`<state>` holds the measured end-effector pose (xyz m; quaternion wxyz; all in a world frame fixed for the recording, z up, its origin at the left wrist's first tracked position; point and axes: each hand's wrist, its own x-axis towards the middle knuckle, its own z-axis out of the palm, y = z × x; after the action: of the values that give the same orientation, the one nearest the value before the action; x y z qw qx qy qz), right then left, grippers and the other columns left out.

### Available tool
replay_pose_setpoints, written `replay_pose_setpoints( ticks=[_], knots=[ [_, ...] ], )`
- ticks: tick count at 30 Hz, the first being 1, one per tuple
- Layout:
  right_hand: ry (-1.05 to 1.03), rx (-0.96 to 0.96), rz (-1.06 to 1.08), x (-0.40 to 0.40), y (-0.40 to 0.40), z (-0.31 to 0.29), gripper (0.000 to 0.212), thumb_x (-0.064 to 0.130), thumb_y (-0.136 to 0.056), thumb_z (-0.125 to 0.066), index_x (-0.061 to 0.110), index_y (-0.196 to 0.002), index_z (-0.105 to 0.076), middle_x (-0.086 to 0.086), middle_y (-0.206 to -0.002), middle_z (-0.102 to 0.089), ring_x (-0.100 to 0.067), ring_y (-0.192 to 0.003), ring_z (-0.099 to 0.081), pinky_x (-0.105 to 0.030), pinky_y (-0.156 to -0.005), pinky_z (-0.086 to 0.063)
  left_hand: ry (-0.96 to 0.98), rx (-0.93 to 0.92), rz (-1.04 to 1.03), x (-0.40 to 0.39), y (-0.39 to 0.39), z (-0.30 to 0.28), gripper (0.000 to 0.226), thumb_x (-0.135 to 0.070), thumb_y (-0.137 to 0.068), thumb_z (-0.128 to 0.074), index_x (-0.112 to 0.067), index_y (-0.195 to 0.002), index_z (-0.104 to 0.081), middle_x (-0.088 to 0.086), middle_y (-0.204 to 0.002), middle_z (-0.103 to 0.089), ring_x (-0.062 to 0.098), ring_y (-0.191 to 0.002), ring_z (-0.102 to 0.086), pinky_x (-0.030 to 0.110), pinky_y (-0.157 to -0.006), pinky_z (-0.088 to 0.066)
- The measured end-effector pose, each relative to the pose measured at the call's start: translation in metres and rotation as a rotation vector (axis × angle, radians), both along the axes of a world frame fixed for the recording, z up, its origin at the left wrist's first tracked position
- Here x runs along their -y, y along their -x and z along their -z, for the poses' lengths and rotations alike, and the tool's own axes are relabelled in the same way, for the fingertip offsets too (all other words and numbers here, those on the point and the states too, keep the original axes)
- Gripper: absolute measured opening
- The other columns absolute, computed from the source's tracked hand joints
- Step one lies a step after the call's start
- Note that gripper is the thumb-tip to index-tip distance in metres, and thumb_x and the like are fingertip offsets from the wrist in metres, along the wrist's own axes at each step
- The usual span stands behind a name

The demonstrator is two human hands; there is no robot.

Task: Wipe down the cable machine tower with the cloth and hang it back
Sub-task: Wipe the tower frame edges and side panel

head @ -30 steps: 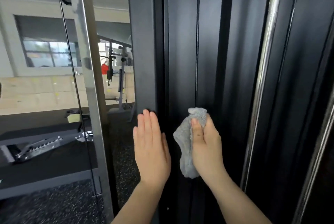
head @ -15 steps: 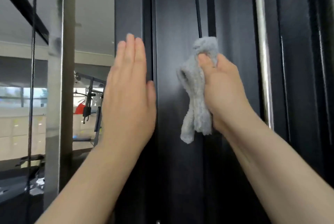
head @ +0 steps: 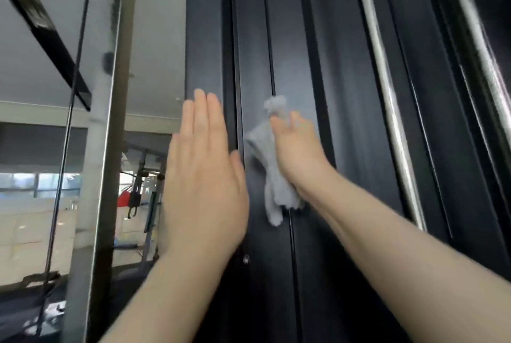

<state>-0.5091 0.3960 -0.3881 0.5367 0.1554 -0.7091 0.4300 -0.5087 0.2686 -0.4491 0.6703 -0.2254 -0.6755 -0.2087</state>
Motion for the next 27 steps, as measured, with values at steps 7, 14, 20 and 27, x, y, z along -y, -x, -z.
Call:
replay_pose_setpoints(
  ticks=[7,14,20,27],
  knots=[
    [-0.049,0.151,0.008,0.015,0.007,0.129,0.021,0.036,-0.097,-0.039,0.022,-0.102,-0.054,0.004,-0.084,-0.065,-0.012,-0.078,-0.062,-0.029,-0.068,-0.051,-0.063,0.018,-0.08,-0.007,0.003,0.053,0.061,-0.024,-0.097,-0.027,-0.005,-0.154,-0.017,0.012,-0.161,-0.018,0.024,-0.149,-0.013,0.05,-0.115,-0.031],
    [-0.039,-0.036,0.097,-0.022,-0.015,0.094,0.025,0.033,-0.098,-0.04,0.012,-0.089,-0.051,-0.002,-0.077,-0.059,-0.011,-0.066,-0.054,-0.022,-0.06,-0.044,-0.084,0.021,-0.074,-0.008,0.002,0.057,0.06,-0.023,-0.1,-0.029,-0.008,-0.155,-0.013,0.009,-0.163,-0.013,0.022,-0.151,-0.009,0.046,-0.119,-0.024],
    [-0.185,0.368,0.014,-0.014,-0.019,0.208,0.02,0.035,-0.098,-0.041,0.028,-0.112,-0.053,0.007,-0.092,-0.067,-0.006,-0.086,-0.064,-0.034,-0.082,-0.053,-0.11,0.054,-0.087,-0.008,-0.004,0.057,0.06,-0.024,-0.099,-0.027,-0.009,-0.156,-0.012,0.008,-0.163,-0.012,0.022,-0.151,-0.009,0.044,-0.12,-0.018],
    [0.098,0.085,-0.082,0.001,-0.022,0.131,0.02,0.029,-0.099,-0.042,0.013,-0.099,-0.054,0.001,-0.087,-0.065,-0.008,-0.079,-0.062,-0.027,-0.07,-0.048,-0.1,0.057,-0.108,-0.008,-0.007,0.063,0.062,-0.025,-0.098,-0.023,-0.007,-0.155,-0.011,0.01,-0.163,-0.012,0.023,-0.151,-0.009,0.043,-0.121,-0.019]
  ],
)
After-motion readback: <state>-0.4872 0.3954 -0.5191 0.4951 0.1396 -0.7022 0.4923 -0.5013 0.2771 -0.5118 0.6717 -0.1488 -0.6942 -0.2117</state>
